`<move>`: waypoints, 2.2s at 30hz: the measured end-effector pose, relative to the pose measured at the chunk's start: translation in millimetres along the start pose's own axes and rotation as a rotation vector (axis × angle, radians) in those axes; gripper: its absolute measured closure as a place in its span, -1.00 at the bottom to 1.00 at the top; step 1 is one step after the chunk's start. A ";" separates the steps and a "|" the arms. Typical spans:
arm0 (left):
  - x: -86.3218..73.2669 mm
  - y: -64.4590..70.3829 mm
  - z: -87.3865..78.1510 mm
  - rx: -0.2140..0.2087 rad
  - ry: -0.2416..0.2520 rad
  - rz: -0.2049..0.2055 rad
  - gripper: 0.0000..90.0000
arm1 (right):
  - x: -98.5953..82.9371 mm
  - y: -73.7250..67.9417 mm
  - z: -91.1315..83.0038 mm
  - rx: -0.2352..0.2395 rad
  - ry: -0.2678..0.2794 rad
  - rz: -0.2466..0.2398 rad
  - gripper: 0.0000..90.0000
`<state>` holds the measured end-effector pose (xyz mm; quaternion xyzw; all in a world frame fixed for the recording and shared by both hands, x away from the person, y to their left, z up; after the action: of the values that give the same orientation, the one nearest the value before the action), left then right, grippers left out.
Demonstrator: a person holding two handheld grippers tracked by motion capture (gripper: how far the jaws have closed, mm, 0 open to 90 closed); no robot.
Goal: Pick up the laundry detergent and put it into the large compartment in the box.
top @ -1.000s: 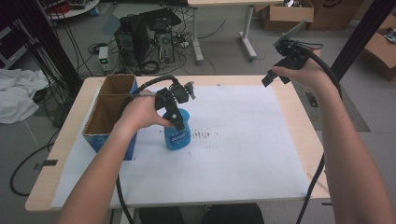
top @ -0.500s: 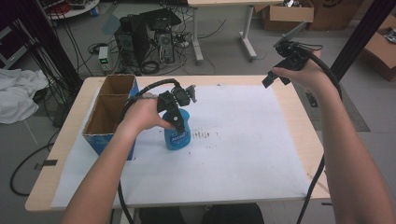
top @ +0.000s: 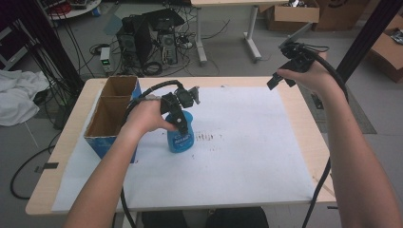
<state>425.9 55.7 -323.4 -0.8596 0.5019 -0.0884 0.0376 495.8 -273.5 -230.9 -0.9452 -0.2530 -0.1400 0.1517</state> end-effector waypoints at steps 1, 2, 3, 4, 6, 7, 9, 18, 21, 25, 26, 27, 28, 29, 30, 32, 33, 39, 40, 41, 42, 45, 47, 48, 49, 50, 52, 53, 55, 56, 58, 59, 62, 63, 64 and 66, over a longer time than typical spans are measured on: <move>0.1 0.1 0.0 0.000 -0.001 -0.002 -0.66 | -0.1 0.1 0.0 0.000 0.000 0.000 -0.58; 0.1 0.4 -0.2 -0.003 0.000 -0.003 -0.66 | -0.2 0.2 0.0 -0.002 0.000 0.000 -0.58; 0.3 0.0 -0.3 -0.003 0.000 0.001 -0.65 | -0.3 0.3 0.0 -0.001 0.001 0.001 -0.58; 0.4 0.1 -0.4 -0.003 0.000 -0.001 -0.65 | -0.5 0.4 0.0 -0.002 0.001 0.002 -0.58; 0.5 0.5 -0.8 -0.006 0.002 -0.004 -0.65 | -0.8 0.8 0.2 -0.002 -0.002 0.002 -0.58; 0.5 0.4 -1.0 -0.007 0.002 -0.005 -0.64 | -1.0 1.0 0.2 -0.003 -0.001 0.003 -0.58; 0.5 0.0 -1.2 -0.008 0.002 0.000 -0.63 | -1.2 1.2 0.1 -0.002 0.001 0.005 -0.58; -0.5 0.2 -2.5 -0.021 0.002 -0.008 -0.56 | -1.5 1.8 1.5 -0.003 -0.002 0.007 -0.58; -1.1 -0.1 -3.7 -0.029 0.003 -0.009 -0.54 | -1.5 1.9 2.0 -0.002 -0.003 0.007 -0.58; -1.3 -0.7 -5.2 -0.030 0.003 -0.007 -0.50 | -1.4 1.7 2.3 -0.003 -0.004 0.003 -0.58; -1.3 -0.7 -5.3 -0.029 0.002 -0.007 -0.49 | -1.4 1.6 2.4 -0.002 -0.003 0.004 -0.58; -1.2 -0.6 -5.4 -0.029 0.000 -0.007 -0.48 | -1.4 1.6 2.5 -0.002 -0.003 0.004 -0.58; -1.2 -0.6 -5.4 -0.029 -0.001 -0.008 -0.47 | -1.6 1.5 2.8 0.000 -0.003 0.004 -0.58; -1.2 -0.5 -5.4 -0.026 -0.003 -0.013 -0.47 | -1.8 1.7 2.9 -0.001 -0.006 0.004 -0.58; -1.1 -1.0 -5.5 -0.022 -0.003 -0.012 -0.45 | -1.9 1.8 2.8 -0.003 -0.004 0.004 -0.58; -0.8 -1.1 -6.0 -0.025 -0.002 -0.012 -0.43 | -2.2 2.2 2.5 -0.001 -0.002 0.006 -0.58; -0.6 -1.1 -6.3 -0.024 -0.003 -0.012 -0.41 | -2.4 2.3 2.4 -0.002 -0.004 0.006 -0.58; -0.2 -2.2 -8.0 -0.029 -0.008 -0.012 -0.30 | -3.2 2.9 2.4 -0.002 -0.003 0.008 -0.58; -0.3 -2.1 -8.1 -0.033 -0.008 -0.014 -0.27 | -3.2 2.9 2.5 -0.001 -0.003 0.008 -0.58; -0.4 -2.1 -8.4 -0.029 -0.007 -0.016 -0.27 | -3.2 2.8 2.7 0.000 -0.003 0.008 -0.58; -0.3 -2.6 -8.8 -0.032 -0.005 -0.015 -0.26 | -3.3 2.9 2.9 -0.001 -0.004 0.008 -0.58; -0.4 -2.3 -9.4 -0.029 -0.008 -0.018 -0.24 | -3.5 3.1 3.4 -0.001 -0.005 0.006 -0.58; -0.3 -3.2 -10.0 -0.028 -0.007 -0.019 -0.22 | -3.6 3.0 3.8 0.000 -0.005 0.007 -0.58; -0.5 -3.4 -10.3 -0.032 -0.007 -0.024 -0.20 | -3.6 3.0 3.9 0.001 -0.006 0.006 -0.58; -0.5 -4.3 -10.9 -0.029 -0.003 -0.025 -0.18 | -3.7 2.9 3.9 0.000 -0.005 0.006 -0.58; -0.5 -4.7 -11.3 -0.030 -0.005 -0.025 -0.17 | -3.8 2.9 3.9 0.000 -0.004 0.006 -0.58; -0.1 -3.7 -11.4 -0.026 -0.008 -0.027 -0.17 | -4.0 2.9 4.0 0.001 -0.003 0.007 -0.58; 0.2 -3.5 -11.6 -0.023 -0.011 -0.027 -0.17 | -4.3 3.0 4.1 0.001 -0.005 0.009 -0.58; 0.7 -3.6 -11.9 -0.017 -0.014 -0.023 -0.17 | -4.8 3.3 3.9 0.002 -0.002 0.009 -0.58; 0.7 -3.3 -12.0 -0.018 -0.015 -0.024 -0.16 | -5.0 3.4 3.9 0.002 -0.003 0.007 -0.58; 1.0 -3.4 -12.2 -0.015 -0.017 -0.022 -0.16 | -5.5 3.3 4.0 0.001 -0.002 0.008 -0.58; 0.9 -3.2 -12.3 -0.015 -0.018 -0.024 -0.16 | -5.8 3.4 3.9 0.002 -0.003 0.006 -0.58; 1.4 -3.1 -12.5 -0.013 -0.024 -0.035 -0.16 | -6.5 3.6 3.5 0.003 -0.002 0.008 -0.58; 1.8 -2.9 -12.7 -0.009 -0.024 -0.048 -0.16 | -6.6 3.7 3.3 0.003 -0.001 0.008 -0.58; 2.3 -3.3 -13.2 0.004 -0.026 -0.047 -0.16 | -6.8 3.8 3.2 0.003 0.000 0.007 -0.58; 3.0 -3.5 -17.1 0.032 -0.023 -0.056 -0.15 | -6.9 3.7 2.7 0.004 0.000 0.007 -0.58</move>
<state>427.1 55.2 -305.7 -0.8734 0.4758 -0.0876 0.0548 492.5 -278.5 -236.6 -0.9458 -0.2500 -0.1390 0.1540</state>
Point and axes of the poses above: each handheld gripper's, and its own axes: z roughly forward along the jaws, x roughly out of its top, y roughly to its right, the point moved 3 cm from there along z, roughly forward along the jaws, and after that the axes turned 6 degrees about x, right-handed, at the moved point
